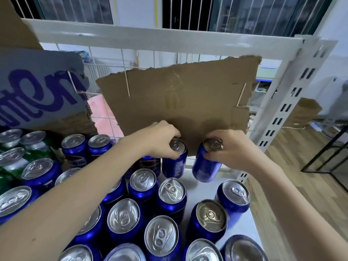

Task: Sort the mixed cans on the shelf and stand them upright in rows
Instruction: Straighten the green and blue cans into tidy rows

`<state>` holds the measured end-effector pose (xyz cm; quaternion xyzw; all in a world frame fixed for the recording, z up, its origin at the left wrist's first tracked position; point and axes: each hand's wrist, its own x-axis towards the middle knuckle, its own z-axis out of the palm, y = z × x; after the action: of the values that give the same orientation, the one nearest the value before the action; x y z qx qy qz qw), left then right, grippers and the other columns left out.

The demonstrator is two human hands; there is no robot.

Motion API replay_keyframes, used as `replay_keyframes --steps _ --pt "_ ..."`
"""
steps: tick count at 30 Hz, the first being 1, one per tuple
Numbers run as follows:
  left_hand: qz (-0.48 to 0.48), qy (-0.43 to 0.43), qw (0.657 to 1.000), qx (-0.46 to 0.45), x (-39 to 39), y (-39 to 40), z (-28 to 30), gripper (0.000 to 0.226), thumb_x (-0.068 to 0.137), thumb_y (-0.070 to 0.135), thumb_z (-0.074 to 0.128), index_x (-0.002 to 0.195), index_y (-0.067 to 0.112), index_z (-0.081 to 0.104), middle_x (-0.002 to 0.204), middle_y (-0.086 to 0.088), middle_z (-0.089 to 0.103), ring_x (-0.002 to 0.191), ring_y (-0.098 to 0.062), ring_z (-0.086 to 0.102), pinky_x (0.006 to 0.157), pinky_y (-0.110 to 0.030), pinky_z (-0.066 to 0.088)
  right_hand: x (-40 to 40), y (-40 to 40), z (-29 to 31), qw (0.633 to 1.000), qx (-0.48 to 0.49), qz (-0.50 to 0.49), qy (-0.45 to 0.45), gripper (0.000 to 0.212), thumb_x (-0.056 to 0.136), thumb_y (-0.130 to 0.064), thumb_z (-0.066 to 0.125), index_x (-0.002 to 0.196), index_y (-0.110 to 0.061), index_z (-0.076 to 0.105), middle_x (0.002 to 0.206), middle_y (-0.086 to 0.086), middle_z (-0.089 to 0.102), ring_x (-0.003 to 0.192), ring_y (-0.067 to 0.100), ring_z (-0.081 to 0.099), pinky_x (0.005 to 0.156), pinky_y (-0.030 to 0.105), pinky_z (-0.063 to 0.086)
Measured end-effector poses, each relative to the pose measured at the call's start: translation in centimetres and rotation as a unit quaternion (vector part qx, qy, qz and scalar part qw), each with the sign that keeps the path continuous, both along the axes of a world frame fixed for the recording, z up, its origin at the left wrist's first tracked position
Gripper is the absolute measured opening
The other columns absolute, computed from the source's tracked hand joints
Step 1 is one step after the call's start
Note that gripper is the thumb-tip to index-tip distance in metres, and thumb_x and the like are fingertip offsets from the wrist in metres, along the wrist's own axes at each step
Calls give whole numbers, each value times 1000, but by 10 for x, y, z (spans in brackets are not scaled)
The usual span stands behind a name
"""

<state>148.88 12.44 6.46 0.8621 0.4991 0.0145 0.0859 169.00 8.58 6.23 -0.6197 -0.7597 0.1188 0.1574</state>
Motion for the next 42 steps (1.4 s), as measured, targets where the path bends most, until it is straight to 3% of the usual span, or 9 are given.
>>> replay_keyframes --steps 7,13,19,24,28,30,33,36,42 --pt "56 45 997 26 16 -5 -6 35 74 44 63 83 10 61 73 -2 48 77 -29 52 62 -32 43 -3 10 -16 990 -84 99 -44 65 73 -11 68 132 -28 46 126 -5 56 112 16 52 86 20 39" --pt "117 132 983 59 26 -5 -16 52 84 62 44 101 16 62 104 -6 61 100 -29 57 72 -31 39 -10 11 -23 987 -117 113 15 61 80 -7 59 135 -24 39 125 -1 54 110 17 50 83 20 38" --pt "156 162 972 65 29 -7 -19 53 87 68 33 85 20 56 82 -1 51 82 -23 51 65 -28 35 -11 10 -32 970 -145 110 159 48 74 5 51 112 -24 48 97 -7 63 91 14 57 77 27 48" --pt "175 152 971 59 26 -10 -16 58 86 71 30 82 18 50 83 -2 47 88 -25 55 67 -30 37 -7 7 -41 961 -124 92 231 46 76 5 53 110 -24 45 77 -8 64 73 10 56 69 25 44" --pt "87 72 993 29 7 -7 -11 56 84 58 52 122 18 54 116 -6 51 115 -28 46 90 -36 42 -8 -2 -42 980 -72 108 150 50 77 0 57 121 -21 46 98 -9 66 88 8 56 73 7 39" --pt "-5 83 996 -16 -1 -3 -7 59 87 43 56 139 21 40 134 -4 42 126 -24 35 105 -35 33 -9 -4 -40 992 -20 108 62 53 79 -7 62 127 -19 46 117 -3 57 106 13 51 84 14 39" --pt "-63 84 990 -91 -6 4 -6 66 83 23 61 143 20 35 145 2 37 132 -16 33 109 -34 30 -8 -9 -34 996 15 31 -83 63 79 -38 69 133 -20 41 122 5 46 111 27 47 89 32 41" --pt "-68 99 987 -106 -6 5 -10 77 77 25 72 144 21 33 144 3 38 130 -17 36 107 -33 33 -8 -14 -33 992 -12 -39 -120 63 75 -55 67 118 -13 50 111 7 49 100 29 53 81 33 44" --pt "-10 97 995 8 0 2 -23 62 78 58 62 128 22 51 109 -3 49 112 -26 49 90 -34 43 -6 -8 -35 998 -35 23 -45 54 79 -25 70 128 -13 50 115 6 52 108 26 51 88 30 42"
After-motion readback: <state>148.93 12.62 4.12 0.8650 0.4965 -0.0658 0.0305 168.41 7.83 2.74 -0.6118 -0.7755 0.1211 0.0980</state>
